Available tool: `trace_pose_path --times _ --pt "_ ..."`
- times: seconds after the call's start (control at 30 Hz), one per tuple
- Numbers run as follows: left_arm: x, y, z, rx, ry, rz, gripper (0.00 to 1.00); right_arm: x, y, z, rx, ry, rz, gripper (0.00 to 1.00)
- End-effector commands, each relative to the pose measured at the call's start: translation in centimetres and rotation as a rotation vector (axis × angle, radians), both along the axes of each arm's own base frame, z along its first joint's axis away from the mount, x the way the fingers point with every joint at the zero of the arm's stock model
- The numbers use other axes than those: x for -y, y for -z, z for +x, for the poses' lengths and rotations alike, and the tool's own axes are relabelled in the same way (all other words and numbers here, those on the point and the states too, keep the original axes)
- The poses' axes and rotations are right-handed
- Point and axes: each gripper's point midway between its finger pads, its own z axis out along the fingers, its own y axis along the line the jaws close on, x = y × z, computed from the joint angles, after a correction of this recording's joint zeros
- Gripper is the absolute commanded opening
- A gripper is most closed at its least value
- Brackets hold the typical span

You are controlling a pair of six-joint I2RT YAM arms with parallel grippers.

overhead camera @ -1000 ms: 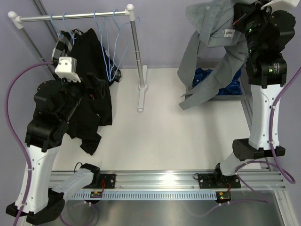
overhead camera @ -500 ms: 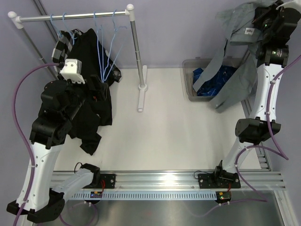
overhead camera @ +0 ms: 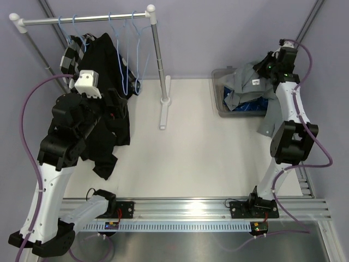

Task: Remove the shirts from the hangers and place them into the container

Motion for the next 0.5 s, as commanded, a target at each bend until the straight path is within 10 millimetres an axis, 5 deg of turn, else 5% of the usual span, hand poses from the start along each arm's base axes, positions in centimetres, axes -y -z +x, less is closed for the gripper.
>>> trace_pose_path --times 0.0,0.17,0.27,0.47 --pt "0.6 -0.2 0.1 0.013 0.027 -0.022 0.97 -4.7 5.5 0.1 -0.145 -0.122 -0.004 0.00" --pt "0.3 -0.1 -0.6 0.005 0.024 -0.022 0.97 -4.3 15.0 0.3 -0.404 0.049 0.078 0.00" --pt "0.2 0.0 -1.2 0.005 0.024 -0.025 0.97 -3.4 18.1 0.4 -0.508 0.149 0.110 0.00" --pt "-0.1 0.4 -2.0 -0.011 0.020 -0.025 0.97 -1.3 21.2 0.3 -0.627 0.316 0.143 0.00"
